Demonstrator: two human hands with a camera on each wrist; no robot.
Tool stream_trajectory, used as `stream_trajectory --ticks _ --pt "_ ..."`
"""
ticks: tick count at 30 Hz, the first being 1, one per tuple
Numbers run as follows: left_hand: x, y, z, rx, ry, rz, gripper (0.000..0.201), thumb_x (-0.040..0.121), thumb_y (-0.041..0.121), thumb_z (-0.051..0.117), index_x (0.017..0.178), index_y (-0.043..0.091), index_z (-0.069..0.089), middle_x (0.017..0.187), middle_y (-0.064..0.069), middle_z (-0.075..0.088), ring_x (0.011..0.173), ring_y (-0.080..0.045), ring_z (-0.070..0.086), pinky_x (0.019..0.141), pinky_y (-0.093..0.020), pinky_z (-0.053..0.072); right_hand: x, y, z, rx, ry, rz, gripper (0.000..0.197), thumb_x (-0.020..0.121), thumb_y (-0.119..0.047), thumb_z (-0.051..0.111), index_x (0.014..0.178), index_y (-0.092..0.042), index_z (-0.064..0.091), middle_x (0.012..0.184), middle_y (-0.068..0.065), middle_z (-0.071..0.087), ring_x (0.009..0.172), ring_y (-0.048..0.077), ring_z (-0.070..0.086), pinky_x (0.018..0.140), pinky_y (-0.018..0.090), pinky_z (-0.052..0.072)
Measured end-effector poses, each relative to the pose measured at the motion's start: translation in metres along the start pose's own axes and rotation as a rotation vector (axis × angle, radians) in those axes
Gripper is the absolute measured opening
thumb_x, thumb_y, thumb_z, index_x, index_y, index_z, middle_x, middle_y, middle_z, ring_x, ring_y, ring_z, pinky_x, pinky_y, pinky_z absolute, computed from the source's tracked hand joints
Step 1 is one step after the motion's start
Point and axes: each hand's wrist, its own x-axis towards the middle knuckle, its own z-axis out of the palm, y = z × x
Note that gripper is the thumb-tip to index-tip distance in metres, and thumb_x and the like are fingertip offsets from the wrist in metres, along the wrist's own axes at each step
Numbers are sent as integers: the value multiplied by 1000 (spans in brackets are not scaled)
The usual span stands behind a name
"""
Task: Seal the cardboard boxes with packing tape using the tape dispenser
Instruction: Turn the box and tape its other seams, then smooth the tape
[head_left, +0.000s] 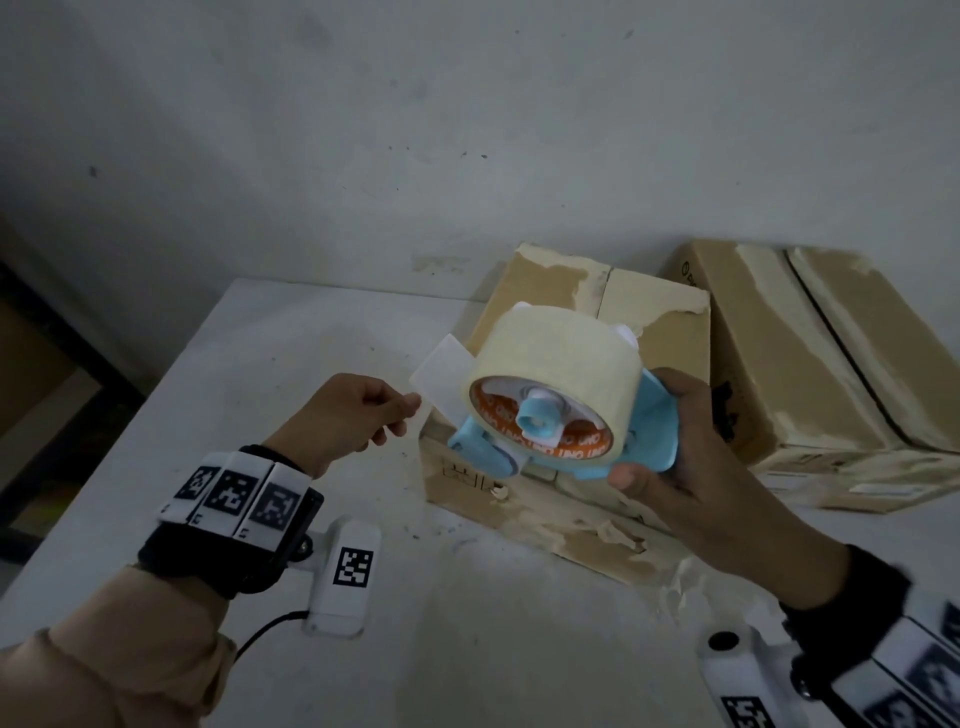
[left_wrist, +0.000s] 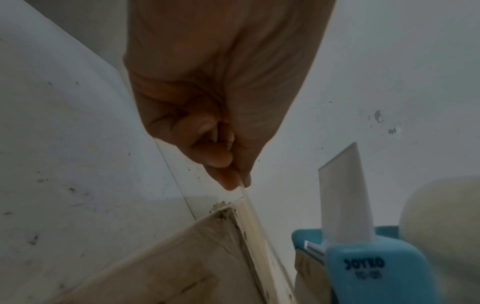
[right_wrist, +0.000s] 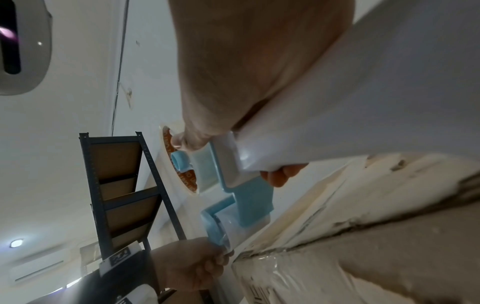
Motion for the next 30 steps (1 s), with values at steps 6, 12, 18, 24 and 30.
stream_trajectory --ticks 6,12,18,24,30 --pt "3 -3 1 -23 5 -14 19 87 19 59 71 11 63 60 2 60 50 -8 45 44 -14 34 2 -2 2 -18 4 -15 69 68 -77 48 116 -40 18 107 -43 46 93 -8 57 70 20 54" --pt "2 -8 0 -19 -7 -41 20 89 18 56 71 13 62 65 0 59 53 -10 44 46 -15 34 5 -4 6 -47 -32 -3 64 69 -77 46 116 -45 16 108 -45 44 95 -5 58 67 18 54" --pt "2 -14 5 -42 -11 -60 21 90 18 55 70 13 61 65 -1 59 52 -10 44 43 -14 33 7 -2 8 -44 -58 44 65 67 -79 47 115 -48 16 108 -44 46 96 -2 59 68 23 56" --pt "5 -17 10 -124 -39 -138 22 91 22 53 74 12 61 66 -1 56 53 -11 42 47 -18 30 9 -2 9 -25 -66 68 62 64 -81 46 111 -59 14 107 -43 48 96 -3 59 67 18 55" --pt "5 -26 40 -292 -28 -217 23 95 25 44 77 11 47 64 -3 47 45 -11 33 42 -18 22 9 -2 8 -5 -74 94 56 62 -82 49 103 -70 13 105 -43 50 96 -3 60 71 25 57"
